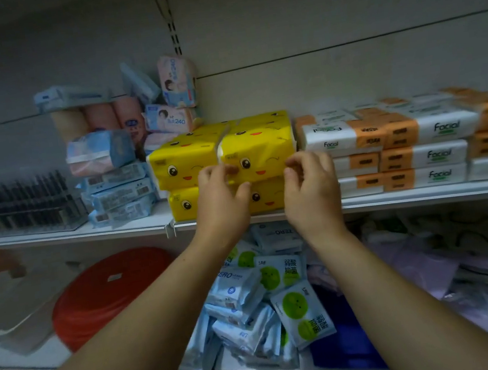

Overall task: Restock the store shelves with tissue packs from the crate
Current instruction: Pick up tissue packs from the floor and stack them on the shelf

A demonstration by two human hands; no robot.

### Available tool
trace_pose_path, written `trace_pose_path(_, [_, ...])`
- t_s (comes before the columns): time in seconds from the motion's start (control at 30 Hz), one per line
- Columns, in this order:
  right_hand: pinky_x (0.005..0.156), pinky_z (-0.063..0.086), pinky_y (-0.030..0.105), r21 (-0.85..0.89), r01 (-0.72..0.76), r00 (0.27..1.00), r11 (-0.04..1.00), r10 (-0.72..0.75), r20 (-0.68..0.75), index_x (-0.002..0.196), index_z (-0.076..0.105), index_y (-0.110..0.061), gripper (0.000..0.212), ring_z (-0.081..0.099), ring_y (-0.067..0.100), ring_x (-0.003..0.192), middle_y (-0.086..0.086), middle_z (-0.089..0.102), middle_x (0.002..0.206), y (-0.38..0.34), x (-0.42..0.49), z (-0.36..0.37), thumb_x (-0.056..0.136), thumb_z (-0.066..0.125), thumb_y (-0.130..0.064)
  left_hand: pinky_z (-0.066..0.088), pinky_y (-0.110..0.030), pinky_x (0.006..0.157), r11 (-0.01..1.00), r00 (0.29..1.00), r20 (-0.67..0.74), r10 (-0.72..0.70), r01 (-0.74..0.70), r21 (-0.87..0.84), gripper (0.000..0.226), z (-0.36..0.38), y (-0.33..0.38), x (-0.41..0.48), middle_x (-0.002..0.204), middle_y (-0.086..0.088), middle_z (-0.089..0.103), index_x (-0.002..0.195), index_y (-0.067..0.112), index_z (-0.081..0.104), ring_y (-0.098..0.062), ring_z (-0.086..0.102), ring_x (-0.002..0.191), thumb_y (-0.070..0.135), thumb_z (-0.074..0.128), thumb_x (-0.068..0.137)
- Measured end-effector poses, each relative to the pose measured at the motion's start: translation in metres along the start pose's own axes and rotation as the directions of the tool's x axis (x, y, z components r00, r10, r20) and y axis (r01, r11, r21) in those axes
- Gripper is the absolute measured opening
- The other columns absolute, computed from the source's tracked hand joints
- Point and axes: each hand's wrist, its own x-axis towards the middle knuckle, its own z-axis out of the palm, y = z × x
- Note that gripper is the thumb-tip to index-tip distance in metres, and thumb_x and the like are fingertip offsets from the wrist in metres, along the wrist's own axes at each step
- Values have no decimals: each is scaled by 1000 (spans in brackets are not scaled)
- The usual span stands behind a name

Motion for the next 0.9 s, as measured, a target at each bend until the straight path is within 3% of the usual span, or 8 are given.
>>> trace_pose_path(0.1, [94,32,24,-163,-19,987,987,44,155,136,46,-15,41,37,20,118,6,39,130,0,2,5,95,49,-23,29,-31,106,990,995,102,-21,6,138,55,0,1,5,139,-3,28,141,22,38,-20,30,129,34,57,90])
trace_pose_path(0.23, [104,30,37,-278,-5,977,961,63,202,143,36,-20,54,28,26,127,9,29,138,-6,-3,6,93,52,-29,25,-34,109,980,983,177,-39,4,198,63,-6,-1,9,143,-3,24,145,25,30,-21,23,134,38,57,89])
trace_pose_path(0.4, [89,39,40,-139,219,975,966,-211,65,117,63,-11,38,52,36,102,17,53,109,-22,-31,24,80,61,-22,30,-31,107,993,993,120,-11,-3,117,55,-45,-38,-25,139,-3,31,138,26,41,-19,33,130,31,62,87])
trace_pose_path(0.57, [86,46,43,54,265,874,963,-264,409,109,64,-8,31,56,36,98,16,59,102,-34,-98,70,83,56,-21,27,-28,108,961,972,131,-196,164,223,59,-76,-118,-83,134,-12,40,136,17,47,-25,40,127,29,66,81])
trace_pose_path(0.63, [92,42,39,24,221,756,975,-186,628,115,61,-10,31,53,32,107,14,58,111,-28,-140,92,87,56,-22,29,-29,108,927,931,157,-330,288,240,60,-83,-160,-116,135,-13,42,136,13,47,-26,42,126,22,68,80])
trace_pose_path(0.73, [98,40,36,-99,198,507,975,-16,862,126,53,-15,38,48,29,118,11,53,124,-12,-201,111,90,53,-25,34,-33,108,866,840,232,-490,438,243,64,-86,-215,-171,136,-17,47,135,10,47,-27,44,127,23,69,76])
trace_pose_path(0.83, [102,39,38,-231,269,196,935,181,964,137,42,-16,50,45,30,124,13,47,133,4,-256,122,90,53,-33,34,-31,107,760,692,328,-643,526,382,67,-86,-258,-220,143,-17,40,140,11,39,-27,39,132,21,69,81])
trace_pose_path(0.9, [102,40,36,-330,247,63,911,324,944,136,41,-14,53,46,31,124,14,47,134,14,-287,130,90,55,-36,41,-33,101,685,571,381,-727,562,464,67,-85,-282,-247,146,-18,35,143,14,33,-31,41,130,25,65,86])
